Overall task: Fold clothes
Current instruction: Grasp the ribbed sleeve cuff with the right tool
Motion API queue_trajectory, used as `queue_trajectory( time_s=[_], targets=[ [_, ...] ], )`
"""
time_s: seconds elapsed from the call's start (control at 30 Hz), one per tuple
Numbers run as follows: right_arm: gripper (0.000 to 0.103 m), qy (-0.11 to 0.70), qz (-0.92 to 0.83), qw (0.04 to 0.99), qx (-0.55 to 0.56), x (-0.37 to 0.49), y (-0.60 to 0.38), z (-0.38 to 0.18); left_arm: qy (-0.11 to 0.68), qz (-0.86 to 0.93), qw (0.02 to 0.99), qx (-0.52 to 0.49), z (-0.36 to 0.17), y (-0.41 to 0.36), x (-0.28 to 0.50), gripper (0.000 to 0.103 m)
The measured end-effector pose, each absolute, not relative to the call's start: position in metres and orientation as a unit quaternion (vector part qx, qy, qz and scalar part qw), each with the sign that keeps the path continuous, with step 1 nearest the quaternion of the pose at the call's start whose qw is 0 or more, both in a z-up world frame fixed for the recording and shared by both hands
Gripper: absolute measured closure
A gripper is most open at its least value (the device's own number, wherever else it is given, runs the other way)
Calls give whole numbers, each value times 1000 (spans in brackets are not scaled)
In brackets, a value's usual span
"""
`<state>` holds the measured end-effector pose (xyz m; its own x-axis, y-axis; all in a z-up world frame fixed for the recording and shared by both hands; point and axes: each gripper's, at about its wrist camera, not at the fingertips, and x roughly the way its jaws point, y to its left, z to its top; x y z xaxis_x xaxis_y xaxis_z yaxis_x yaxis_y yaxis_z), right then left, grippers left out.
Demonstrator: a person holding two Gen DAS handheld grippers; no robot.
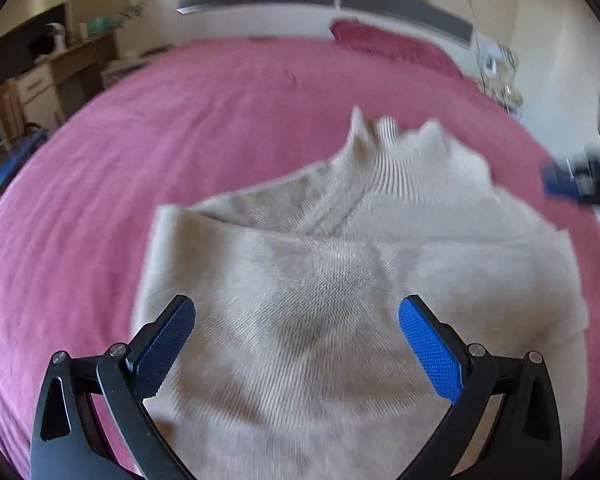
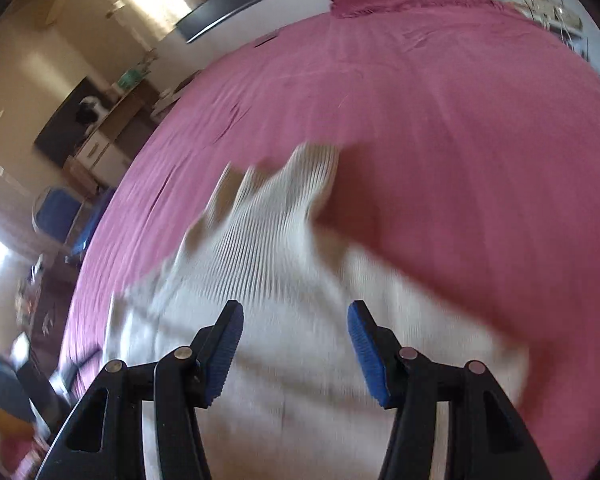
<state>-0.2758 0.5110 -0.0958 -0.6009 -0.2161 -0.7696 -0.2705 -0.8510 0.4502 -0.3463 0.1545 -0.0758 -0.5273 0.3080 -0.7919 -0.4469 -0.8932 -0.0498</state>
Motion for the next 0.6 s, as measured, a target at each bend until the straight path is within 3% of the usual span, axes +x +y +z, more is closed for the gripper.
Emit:
queue_trajectory(
  time_s=[0.3, 0.53, 0.6],
  targets=[
    [47, 323, 830, 46, -453, -374, 558, -147, 66, 887, 239, -390, -117, 154, -351, 0],
    [48, 392, 818, -19, -420, -403, 567, -176, 55, 890, 240, -384, -126, 158, -358, 0],
    [59, 382, 818, -16, -429, -411, 561, -183, 53, 891, 240, -382, -129, 155, -359, 0]
  ],
)
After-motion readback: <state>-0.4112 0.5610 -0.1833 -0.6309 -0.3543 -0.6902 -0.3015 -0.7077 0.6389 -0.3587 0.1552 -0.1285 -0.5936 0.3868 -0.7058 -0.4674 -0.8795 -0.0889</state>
